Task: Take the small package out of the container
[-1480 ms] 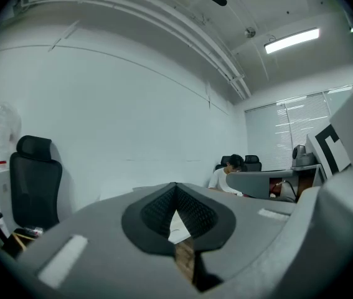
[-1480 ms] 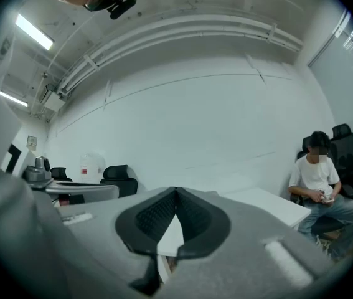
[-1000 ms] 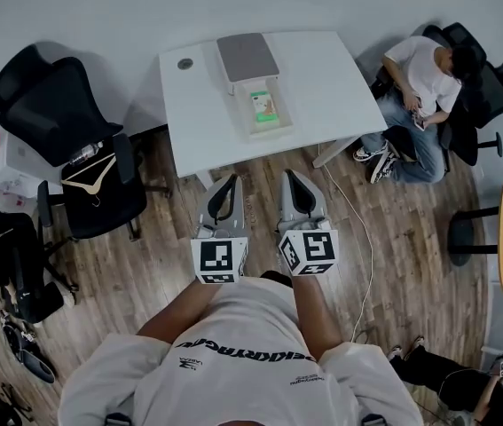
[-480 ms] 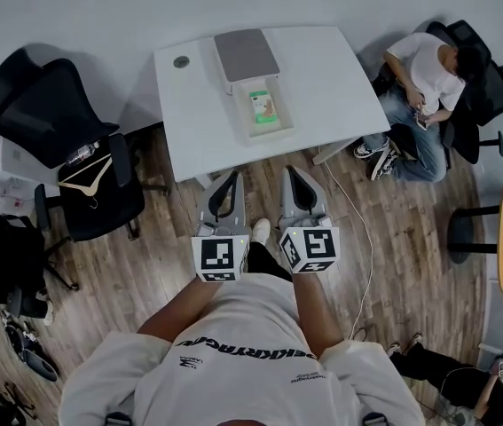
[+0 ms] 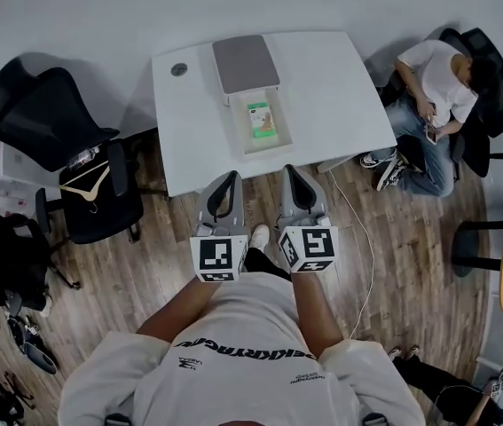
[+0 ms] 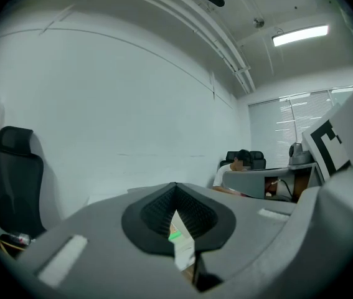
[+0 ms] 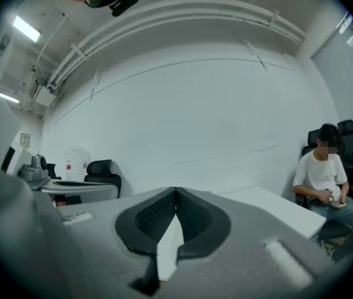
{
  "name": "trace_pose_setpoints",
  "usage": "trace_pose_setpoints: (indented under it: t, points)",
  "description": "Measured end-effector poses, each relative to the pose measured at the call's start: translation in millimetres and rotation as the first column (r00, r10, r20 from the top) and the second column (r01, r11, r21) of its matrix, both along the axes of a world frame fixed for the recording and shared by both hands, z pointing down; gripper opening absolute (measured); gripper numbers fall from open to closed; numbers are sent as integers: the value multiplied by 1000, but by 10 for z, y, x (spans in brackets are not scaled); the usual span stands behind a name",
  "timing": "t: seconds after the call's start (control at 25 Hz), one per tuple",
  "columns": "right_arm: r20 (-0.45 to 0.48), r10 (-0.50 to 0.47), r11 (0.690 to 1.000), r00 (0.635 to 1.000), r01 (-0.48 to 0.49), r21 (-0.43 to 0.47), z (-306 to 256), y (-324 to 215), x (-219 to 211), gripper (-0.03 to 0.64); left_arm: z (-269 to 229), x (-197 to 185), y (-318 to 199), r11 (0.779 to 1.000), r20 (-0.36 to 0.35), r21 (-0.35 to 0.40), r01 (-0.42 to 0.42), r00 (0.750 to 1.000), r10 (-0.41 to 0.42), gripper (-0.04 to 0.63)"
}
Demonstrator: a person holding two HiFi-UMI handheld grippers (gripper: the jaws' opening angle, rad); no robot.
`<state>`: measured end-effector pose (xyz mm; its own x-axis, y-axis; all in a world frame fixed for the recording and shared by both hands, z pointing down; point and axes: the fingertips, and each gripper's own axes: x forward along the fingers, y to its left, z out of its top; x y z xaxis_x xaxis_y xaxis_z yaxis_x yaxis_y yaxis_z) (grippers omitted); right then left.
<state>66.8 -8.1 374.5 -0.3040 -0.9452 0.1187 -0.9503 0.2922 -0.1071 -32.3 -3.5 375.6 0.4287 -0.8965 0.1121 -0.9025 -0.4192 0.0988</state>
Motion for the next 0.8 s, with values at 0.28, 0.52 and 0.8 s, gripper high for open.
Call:
trace_pose_setpoints:
  t: [0.28,0.52,0.8]
  points:
    - [12,-34,999,999,34,-20,110,-382,168,0,99,188,-352,999,44,-7,31,999,-31,3]
    - [18,-58,998,998,58,-37,202,-613,267,0,156,299,-564,998,57,-17,53,997,-52,3]
    - [16,-78,995,997,79,-67,332,-802,363,2,235,380,-721,996,67,-36,86,994,-84,3]
